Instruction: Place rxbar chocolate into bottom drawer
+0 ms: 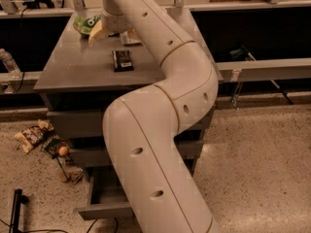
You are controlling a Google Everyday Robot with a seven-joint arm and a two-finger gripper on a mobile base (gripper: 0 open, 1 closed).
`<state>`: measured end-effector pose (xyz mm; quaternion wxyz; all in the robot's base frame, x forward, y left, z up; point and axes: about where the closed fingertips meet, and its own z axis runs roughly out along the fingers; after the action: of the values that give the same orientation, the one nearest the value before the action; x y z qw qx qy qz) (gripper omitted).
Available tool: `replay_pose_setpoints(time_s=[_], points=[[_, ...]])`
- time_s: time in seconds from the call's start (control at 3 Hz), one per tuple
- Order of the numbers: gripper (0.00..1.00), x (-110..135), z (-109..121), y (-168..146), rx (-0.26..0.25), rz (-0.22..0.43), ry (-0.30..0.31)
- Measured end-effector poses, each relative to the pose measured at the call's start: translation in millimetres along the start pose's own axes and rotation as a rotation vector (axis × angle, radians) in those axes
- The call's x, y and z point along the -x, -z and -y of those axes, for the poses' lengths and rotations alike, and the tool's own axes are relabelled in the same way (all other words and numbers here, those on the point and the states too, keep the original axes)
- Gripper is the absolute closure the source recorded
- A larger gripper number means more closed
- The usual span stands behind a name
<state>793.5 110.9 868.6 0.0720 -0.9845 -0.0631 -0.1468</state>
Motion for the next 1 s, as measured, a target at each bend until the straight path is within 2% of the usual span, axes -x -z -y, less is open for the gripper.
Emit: replay_pose_setpoints(time_s=[0.67, 1.0], points=[[0.0, 11.0, 4.6, -27.5, -0.002, 0.06, -0.009], [0.16, 14.7, 3.9, -35.3, -0.002, 0.079, -0.019]])
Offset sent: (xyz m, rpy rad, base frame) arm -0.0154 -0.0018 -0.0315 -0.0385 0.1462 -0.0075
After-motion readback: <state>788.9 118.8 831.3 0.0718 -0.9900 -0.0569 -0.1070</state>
